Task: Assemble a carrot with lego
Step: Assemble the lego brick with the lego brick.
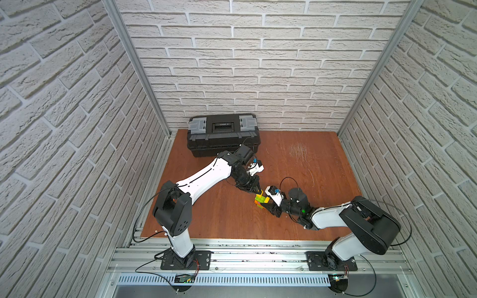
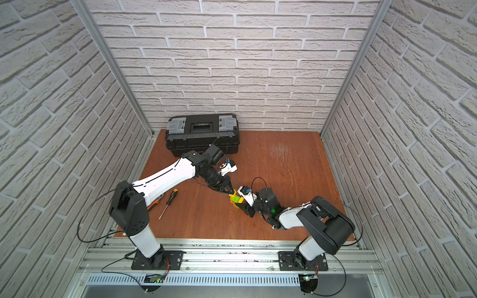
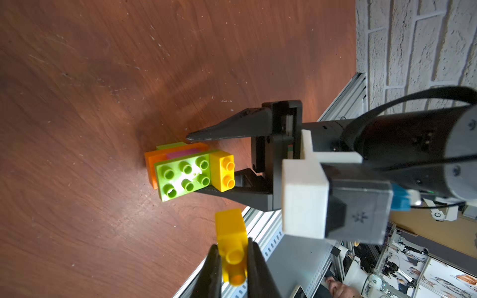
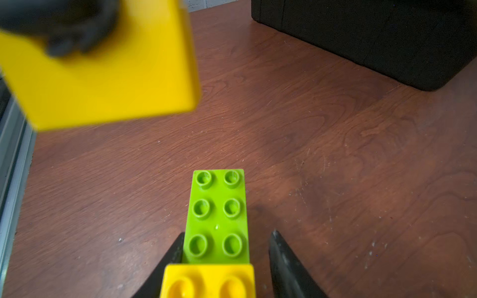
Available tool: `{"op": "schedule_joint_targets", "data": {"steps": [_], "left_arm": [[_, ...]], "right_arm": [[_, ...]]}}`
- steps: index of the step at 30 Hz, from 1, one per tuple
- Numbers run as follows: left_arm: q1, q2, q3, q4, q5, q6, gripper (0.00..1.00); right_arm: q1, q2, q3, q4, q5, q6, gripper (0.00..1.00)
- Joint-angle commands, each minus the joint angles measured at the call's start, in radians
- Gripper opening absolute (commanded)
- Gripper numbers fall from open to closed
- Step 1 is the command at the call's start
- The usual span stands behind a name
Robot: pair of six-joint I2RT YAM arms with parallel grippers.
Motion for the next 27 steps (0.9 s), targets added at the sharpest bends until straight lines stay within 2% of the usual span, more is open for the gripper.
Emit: {"op": "schedule_joint_targets", "data": {"steps": [1,11,27], "left_arm": [[0.010,-0.027,-0.023,-0.041,0.005,0.036,0.00],[0.013,-0.026,-0.065,-0.033,0.006,0.040,0.00],[0.031,-0.003,-0.038,-0.056,0.001,0.065,0.00]], "right_arm": [[-0.004,0.009,-0.011,0.101,-0.029,0.012,0.50],[-0.002,0.018,0.006,0.084,-0.048,0.011,0.46],[0.001,0.053,0.031,0.091,-0.062,0.027,0.34]]}}
